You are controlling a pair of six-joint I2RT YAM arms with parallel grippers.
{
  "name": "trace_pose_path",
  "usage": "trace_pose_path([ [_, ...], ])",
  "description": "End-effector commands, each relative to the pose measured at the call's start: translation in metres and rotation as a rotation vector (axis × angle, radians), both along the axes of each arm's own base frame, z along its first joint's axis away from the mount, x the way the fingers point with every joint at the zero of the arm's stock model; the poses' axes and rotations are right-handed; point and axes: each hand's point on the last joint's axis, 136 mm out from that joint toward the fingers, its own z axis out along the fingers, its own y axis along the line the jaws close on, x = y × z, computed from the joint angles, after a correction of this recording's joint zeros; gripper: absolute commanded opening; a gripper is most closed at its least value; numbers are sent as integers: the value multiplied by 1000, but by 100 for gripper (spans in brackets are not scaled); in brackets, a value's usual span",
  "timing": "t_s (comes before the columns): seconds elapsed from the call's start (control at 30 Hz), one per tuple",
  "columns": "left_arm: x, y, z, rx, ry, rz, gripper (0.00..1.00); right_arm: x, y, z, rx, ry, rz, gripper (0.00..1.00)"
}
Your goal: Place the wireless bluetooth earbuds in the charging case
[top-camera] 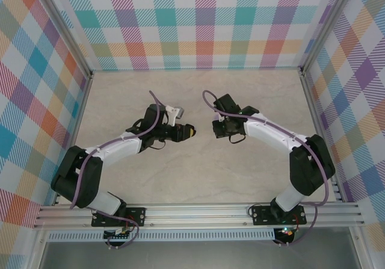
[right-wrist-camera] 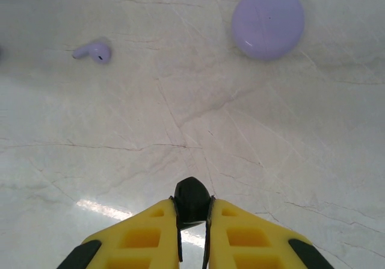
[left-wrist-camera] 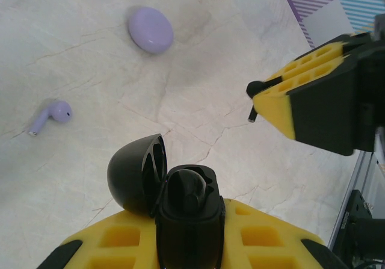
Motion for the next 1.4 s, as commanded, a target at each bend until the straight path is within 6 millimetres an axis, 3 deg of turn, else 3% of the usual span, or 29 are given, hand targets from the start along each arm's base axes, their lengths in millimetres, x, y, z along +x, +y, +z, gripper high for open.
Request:
trace_pose_path([
  [0.0, -3, -12, 2, -38, -55, -65, 7, -9, 2, 9, 30, 13, 42, 16],
  [0.13, -11, -24, -4, -60, -131, -168, 2, -14, 4, 14, 56, 15, 56, 16],
  [0.33, -14, -37, -1, -93, -215, -252, 2, -20, 7, 35, 117, -23, 79, 16],
  [0.93, -27, -57, 47, -203, -436, -382, 3, -35, 19, 105, 308, -208, 171, 18],
  [1.37, -35, -65, 78, -235, -456, -426, 4, -36, 23, 112, 278, -260, 187, 19],
])
